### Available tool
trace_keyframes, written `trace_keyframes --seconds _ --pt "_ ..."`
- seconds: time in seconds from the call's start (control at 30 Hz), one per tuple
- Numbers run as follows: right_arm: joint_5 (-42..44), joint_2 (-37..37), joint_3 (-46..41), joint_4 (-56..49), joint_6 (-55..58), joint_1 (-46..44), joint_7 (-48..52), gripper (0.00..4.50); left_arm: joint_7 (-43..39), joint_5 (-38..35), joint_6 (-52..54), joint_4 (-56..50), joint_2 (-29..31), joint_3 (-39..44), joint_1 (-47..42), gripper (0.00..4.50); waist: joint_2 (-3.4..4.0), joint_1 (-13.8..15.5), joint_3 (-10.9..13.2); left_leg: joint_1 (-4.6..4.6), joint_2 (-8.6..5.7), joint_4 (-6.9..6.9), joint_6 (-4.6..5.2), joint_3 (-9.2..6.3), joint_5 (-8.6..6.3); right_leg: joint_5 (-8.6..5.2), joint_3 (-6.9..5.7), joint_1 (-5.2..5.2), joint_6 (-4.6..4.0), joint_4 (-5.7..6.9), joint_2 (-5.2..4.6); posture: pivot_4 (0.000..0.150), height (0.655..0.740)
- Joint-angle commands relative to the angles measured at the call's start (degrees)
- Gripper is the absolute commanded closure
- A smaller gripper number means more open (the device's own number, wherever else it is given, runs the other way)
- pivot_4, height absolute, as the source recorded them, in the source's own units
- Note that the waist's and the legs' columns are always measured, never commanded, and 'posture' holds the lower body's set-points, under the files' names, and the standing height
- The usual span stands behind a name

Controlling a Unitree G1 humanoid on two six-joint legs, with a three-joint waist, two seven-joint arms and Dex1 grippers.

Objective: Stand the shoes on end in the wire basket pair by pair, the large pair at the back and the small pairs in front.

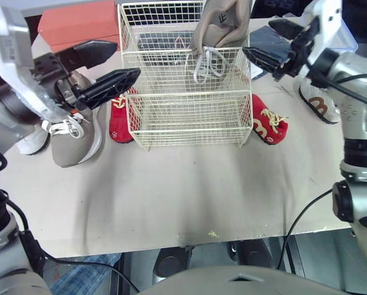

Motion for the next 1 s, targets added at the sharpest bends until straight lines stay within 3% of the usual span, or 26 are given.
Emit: trace_keyframes --seconds 0.03,0.23,0.37,0.6,1.0 --pt "7.9 -1.5 -3.2 -7.4 1.3 1.1 5.7 0.07 1.6 5.8 -5.4 3.2 -0.3 3.8 1.5 0.39 0.02 0.0 0.0 0.01 0.00 0.00 0.00 0.00 0.00 0.00 0.00 0.00 0.00 0.01 0.00 0.150 0.7400" --pt "17.2 -1.7 -3.1 -15.2 5.2 3.9 9.7 0.07 4.5 16.3 -13.0 14.2 -1.5 6.6 5.0 0.39 0.04 0.0 0.0 0.06 0.06 -0.04 0.00 0.02 0.00 0.00 -0.01 -0.01 -0.01 0.02 0.02 0.150 0.7400" --pt "14.7 -2.3 0.0 -17.4 4.6 3.0 8.3 0.07 4.4 21.4 -16.0 22.3 -0.8 8.1 7.8 0.39 0.02 0.2 0.0 0.04 0.00 -0.02 0.01 0.02 -0.01 0.00 -0.03 0.00 0.00 0.00 -0.05 0.150 0.7400" --pt "5.2 -4.8 6.9 -18.8 -1.1 -0.4 8.7 0.07 1.2 24.3 -19.5 33.4 -0.4 9.9 9.7 0.39 0.03 0.1 0.0 0.03 0.00 -0.03 0.00 -0.01 -0.01 0.00 -0.08 -0.10 0.00 0.02 -0.07 0.150 0.7400" --pt "7.4 -0.8 7.7 -21.1 1.7 -5.5 6.1 0.07 -1.7 26.8 -22.0 54.4 0.0 6.4 0.2 0.39 -0.17 0.3 -0.1 -0.02 -0.03 -0.01 0.00 -0.08 -0.01 0.00 -0.26 -0.12 0.00 0.04 -0.16 0.150 0.7400"
